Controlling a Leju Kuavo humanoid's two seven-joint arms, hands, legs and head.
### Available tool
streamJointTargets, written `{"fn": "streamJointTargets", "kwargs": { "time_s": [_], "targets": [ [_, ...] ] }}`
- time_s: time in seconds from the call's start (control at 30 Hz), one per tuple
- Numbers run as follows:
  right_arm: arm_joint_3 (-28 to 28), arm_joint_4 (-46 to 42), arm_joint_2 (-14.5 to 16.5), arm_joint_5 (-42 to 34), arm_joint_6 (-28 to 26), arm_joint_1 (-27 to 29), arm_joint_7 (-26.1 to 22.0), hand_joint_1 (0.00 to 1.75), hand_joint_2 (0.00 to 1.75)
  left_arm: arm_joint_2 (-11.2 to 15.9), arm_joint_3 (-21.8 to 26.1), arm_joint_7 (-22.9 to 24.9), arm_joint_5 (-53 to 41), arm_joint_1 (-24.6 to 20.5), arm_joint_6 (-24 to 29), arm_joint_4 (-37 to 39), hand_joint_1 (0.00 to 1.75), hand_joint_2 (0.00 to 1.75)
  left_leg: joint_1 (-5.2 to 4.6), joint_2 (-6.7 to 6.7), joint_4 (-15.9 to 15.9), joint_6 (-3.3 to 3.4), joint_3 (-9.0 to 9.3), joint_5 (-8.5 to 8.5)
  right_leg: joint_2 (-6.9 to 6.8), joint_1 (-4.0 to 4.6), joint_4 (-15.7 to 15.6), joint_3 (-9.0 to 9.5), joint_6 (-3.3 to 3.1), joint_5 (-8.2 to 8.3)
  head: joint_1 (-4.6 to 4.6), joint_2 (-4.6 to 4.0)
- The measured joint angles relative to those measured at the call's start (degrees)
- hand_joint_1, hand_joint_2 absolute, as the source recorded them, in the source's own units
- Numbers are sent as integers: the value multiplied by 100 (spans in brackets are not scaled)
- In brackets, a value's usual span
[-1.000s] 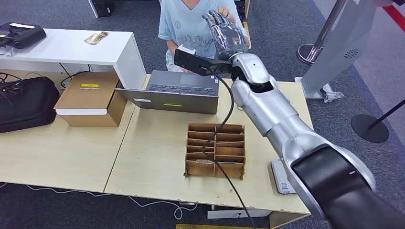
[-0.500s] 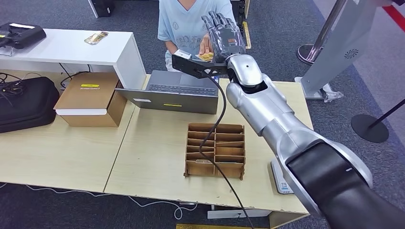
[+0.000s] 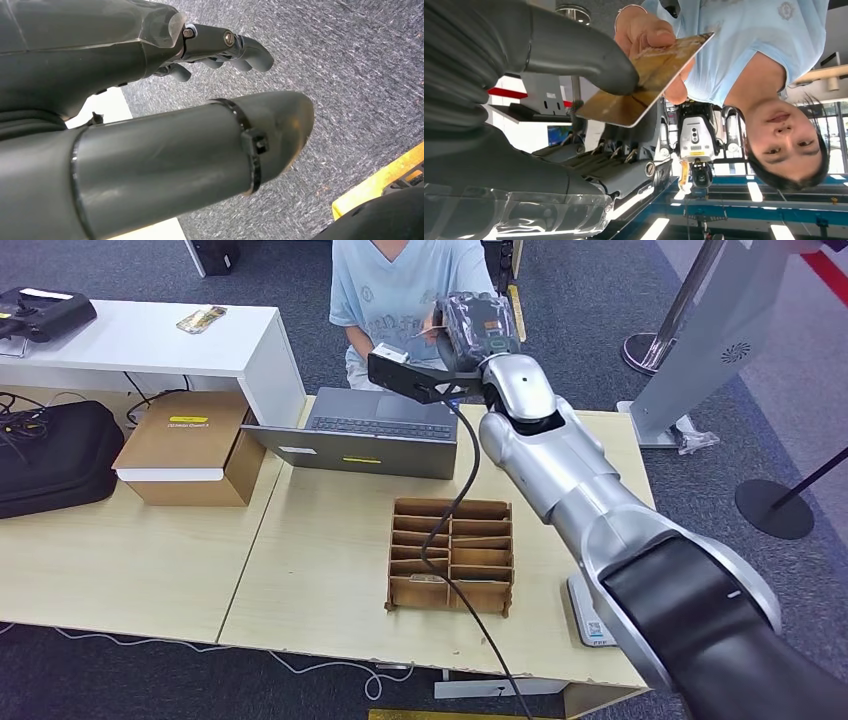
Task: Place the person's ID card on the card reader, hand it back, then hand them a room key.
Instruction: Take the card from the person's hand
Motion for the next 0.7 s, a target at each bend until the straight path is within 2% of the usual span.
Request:
{"fn": "streamJointTargets", "kwargs": {
  "time_s": [0.47, 0.63, 0.7],
  "targets": [
    [-422, -30, -9, -267, -387, 35, -290, 175, 175, 0, 0, -2, -19, 1, 15, 0, 0, 0, 0, 0, 0, 0, 0, 0, 0, 0, 0, 0, 1, 1, 0, 0],
    [-905, -434, -109, -1052, -597, 396, -839, 175, 175, -4, 0, -2, 36, 18, 74, 0, 0, 0, 0, 0, 1, 0, 0, 0, 0, 0, -2, 0, 3, 2, 0, 0],
    [-952, -496, -124, -1137, -591, 448, -890, 175, 175, -4, 0, -2, 42, 21, 85, 0, 0, 0, 0, -1, 2, 0, 0, 0, -1, 0, -2, 0, 3, 2, 0, 0]
  ]
}}
